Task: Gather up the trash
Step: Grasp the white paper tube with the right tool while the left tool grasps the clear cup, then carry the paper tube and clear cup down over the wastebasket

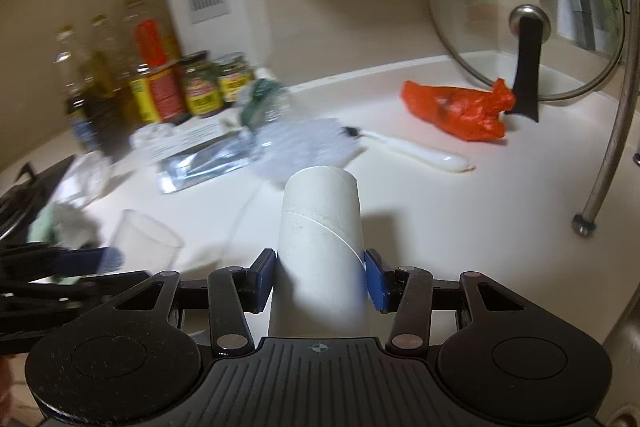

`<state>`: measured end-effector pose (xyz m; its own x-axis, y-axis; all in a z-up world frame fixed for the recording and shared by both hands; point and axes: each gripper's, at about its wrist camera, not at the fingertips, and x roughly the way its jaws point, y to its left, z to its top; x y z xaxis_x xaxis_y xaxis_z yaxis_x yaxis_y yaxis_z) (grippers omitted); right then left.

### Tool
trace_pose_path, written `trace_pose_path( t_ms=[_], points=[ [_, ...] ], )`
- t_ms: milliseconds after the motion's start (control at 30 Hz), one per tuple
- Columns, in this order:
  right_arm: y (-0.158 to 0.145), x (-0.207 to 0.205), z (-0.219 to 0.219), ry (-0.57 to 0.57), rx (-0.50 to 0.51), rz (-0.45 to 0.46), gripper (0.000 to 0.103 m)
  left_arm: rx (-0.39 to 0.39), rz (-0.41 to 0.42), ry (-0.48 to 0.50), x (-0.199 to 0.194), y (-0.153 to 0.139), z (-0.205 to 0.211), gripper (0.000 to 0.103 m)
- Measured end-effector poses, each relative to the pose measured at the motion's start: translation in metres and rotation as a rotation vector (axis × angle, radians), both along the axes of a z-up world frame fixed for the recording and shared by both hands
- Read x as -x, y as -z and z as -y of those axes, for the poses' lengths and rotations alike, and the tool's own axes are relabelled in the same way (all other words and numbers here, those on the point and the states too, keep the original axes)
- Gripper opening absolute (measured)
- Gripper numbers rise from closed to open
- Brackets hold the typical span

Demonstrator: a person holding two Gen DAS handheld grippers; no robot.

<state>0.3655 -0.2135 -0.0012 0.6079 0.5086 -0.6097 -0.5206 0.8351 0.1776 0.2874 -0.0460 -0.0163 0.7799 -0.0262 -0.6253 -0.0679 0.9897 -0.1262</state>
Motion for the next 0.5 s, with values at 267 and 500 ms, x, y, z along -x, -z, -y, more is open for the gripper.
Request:
trace_pose_path(
  t_ms=[267, 500],
  points=[
    [0.006, 0.076, -0.019, -0.138, 0.017, 0.009, 0.048, 0.000, -0.038, 0.026, 0.062, 0.016, -0.006, 0.046],
    [0.039, 0.118, -0.042, -0.220, 0.112, -0.009, 0.048, 0.001, -0.084, 0.023, 0.101, 0.040, -0.016, 0.046]
  ],
)
